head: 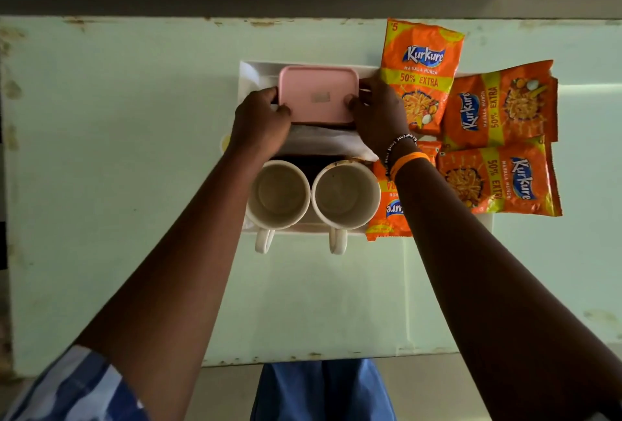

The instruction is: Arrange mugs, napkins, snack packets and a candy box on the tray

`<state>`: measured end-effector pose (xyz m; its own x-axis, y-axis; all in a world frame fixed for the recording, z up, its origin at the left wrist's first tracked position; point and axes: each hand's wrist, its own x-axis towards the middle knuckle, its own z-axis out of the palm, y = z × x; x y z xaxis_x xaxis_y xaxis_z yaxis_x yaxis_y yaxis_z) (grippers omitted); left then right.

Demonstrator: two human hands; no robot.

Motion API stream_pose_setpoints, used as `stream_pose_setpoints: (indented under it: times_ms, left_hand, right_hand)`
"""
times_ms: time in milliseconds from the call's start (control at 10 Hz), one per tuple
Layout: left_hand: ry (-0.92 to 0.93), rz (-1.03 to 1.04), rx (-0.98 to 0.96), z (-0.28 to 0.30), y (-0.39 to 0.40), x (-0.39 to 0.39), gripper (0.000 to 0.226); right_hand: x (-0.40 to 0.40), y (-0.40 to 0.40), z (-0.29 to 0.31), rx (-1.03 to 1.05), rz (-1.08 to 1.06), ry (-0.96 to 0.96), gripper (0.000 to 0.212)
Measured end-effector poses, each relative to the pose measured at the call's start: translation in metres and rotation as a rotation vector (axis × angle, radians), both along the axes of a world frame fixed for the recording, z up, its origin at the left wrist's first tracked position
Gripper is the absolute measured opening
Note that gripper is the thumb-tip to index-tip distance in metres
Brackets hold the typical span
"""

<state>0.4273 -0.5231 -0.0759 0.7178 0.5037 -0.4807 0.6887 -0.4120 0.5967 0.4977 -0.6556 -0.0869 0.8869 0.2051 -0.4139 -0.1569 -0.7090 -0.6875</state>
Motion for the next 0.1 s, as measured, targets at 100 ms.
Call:
stream_pose_setpoints:
  times_ms: [100]
  left_hand:
    - [-0.034,0.036,0.071,0.0001,-0.0029,-0.0038,0.047]
  right_hand:
    - [-0.0048,-0.0104,0.0064,-0.003,-0.032,-0.085,0.034]
